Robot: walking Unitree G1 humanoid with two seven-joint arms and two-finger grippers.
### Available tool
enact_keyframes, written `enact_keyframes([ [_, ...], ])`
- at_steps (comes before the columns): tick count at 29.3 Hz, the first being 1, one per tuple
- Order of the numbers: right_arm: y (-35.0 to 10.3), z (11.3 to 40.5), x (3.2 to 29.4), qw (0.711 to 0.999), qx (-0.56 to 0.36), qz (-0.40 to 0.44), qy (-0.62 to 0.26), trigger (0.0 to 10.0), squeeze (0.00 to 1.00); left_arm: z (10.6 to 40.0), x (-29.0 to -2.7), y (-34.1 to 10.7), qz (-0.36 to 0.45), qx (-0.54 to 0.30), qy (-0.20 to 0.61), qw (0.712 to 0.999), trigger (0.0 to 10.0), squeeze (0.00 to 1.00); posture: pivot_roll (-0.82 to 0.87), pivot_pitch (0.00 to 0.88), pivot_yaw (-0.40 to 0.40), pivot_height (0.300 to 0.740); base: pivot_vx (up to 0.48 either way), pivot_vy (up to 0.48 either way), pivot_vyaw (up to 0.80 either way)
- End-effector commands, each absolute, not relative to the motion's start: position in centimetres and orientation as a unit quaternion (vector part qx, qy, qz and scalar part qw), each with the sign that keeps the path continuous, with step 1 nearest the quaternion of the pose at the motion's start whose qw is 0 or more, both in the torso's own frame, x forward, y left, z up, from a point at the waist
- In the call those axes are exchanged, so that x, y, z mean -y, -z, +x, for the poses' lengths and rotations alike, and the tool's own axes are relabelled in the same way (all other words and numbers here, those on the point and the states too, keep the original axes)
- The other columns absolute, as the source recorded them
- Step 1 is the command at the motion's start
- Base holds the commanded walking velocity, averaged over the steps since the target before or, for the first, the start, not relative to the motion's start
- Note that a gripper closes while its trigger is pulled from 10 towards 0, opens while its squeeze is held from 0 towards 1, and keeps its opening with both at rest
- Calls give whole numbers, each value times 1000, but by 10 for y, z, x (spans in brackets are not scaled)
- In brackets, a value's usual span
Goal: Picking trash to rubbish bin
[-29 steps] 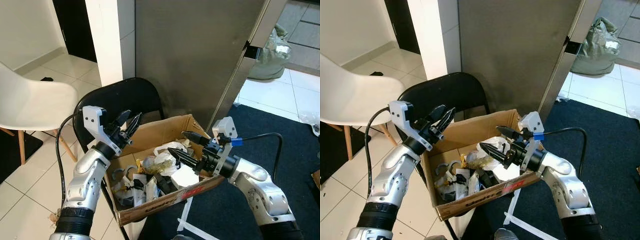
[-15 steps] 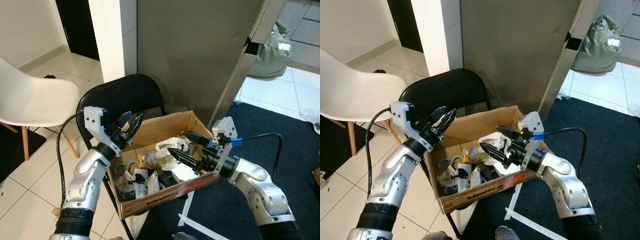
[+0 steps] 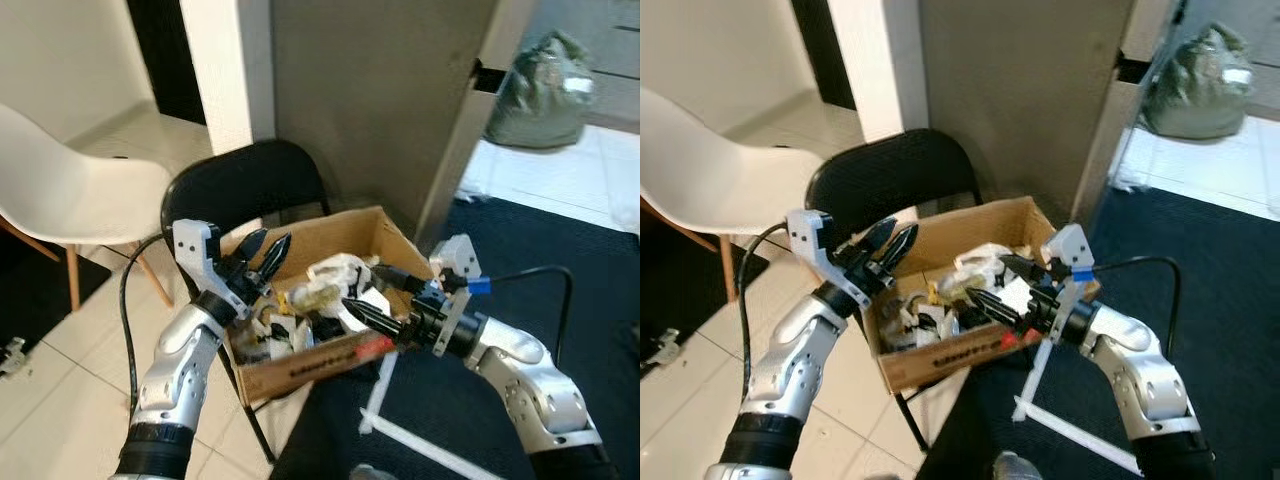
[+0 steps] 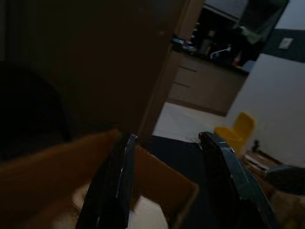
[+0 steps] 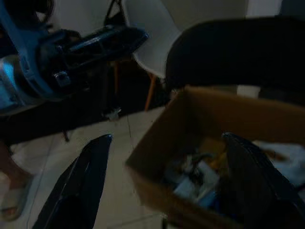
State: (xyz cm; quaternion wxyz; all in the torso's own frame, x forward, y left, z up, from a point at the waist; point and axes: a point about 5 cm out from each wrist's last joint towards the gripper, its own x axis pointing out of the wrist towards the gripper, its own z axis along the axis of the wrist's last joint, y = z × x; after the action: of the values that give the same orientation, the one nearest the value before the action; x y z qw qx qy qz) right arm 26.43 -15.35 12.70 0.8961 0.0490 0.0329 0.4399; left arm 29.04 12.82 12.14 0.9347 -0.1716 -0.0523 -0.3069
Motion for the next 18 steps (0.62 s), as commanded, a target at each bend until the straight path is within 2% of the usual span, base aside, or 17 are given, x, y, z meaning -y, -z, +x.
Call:
enact_keyframes([
  [1,-128,265,155,898,-28,45,-437,10000,0,290,-130,-121,-165,48,307,936,10000,0,-12,0,-27,740,-337,0,0],
  [18,-128,265,155,899,-26,44,-435,10000,0,290,-130,-122,-166,50,307,936,10000,0,-11,0,-25,740,-337,0,0],
])
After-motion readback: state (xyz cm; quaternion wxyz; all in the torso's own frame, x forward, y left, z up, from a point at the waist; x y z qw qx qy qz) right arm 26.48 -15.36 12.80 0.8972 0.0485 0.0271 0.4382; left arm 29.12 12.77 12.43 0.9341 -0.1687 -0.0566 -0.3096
